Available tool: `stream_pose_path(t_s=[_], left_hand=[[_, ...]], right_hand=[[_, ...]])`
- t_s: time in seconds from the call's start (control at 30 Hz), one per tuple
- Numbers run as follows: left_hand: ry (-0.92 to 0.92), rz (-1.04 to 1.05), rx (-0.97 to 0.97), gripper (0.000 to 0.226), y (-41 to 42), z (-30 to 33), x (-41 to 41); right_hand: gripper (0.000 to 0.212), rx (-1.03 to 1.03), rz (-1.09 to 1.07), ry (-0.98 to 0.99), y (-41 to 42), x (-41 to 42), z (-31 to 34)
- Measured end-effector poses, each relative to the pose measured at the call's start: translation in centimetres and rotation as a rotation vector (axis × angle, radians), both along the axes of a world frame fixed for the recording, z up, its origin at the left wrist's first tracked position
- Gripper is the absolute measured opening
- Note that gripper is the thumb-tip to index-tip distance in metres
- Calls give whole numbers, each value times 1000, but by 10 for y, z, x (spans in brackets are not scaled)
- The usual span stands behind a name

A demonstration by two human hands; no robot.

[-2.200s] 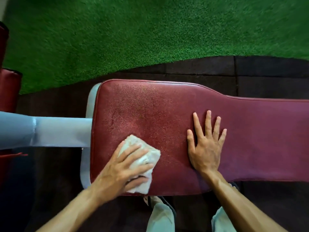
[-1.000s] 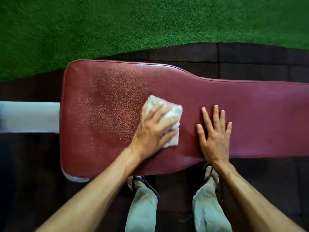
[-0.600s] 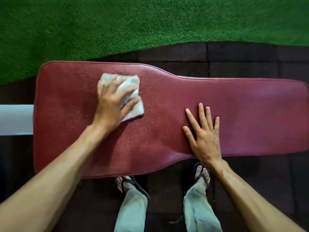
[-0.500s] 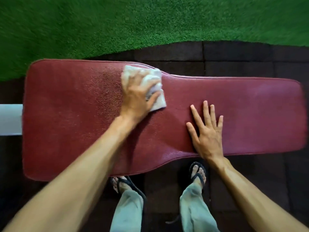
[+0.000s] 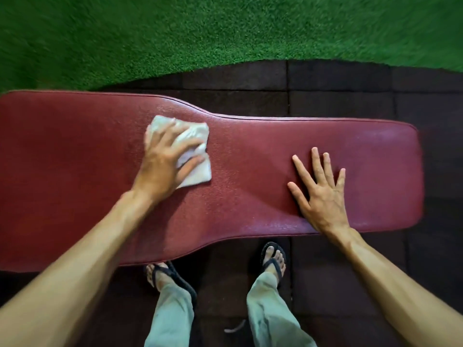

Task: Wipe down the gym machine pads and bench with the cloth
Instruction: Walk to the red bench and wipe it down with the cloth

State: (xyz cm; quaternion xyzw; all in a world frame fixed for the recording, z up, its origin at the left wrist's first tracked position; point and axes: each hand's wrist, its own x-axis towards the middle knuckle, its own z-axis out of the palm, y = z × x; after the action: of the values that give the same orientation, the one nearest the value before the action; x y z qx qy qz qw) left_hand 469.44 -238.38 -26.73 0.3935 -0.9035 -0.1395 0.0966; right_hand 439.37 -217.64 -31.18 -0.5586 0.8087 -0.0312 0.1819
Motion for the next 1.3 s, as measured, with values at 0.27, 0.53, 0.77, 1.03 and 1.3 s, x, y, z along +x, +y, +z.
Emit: stream_pose_path(t_s=[0.27, 0.53, 0.77, 1.03, 1.3], left_hand=[[77, -113, 5, 30, 98, -30, -144], [-31, -228, 55, 34, 104, -12, -50], [129, 60, 36, 31, 76, -33, -212], [28, -64, 70, 32, 183, -37, -234], [-69, 27, 88, 61, 130, -20, -186]], right_hand=[[64, -13, 3, -18, 14, -59, -8], [65, -12, -33, -25, 36, -116, -15], [64, -57, -61, -55, 44, -132, -24], [65, -48, -12, -54, 60, -143, -30], [62, -238, -264, -309, 51, -91, 8]])
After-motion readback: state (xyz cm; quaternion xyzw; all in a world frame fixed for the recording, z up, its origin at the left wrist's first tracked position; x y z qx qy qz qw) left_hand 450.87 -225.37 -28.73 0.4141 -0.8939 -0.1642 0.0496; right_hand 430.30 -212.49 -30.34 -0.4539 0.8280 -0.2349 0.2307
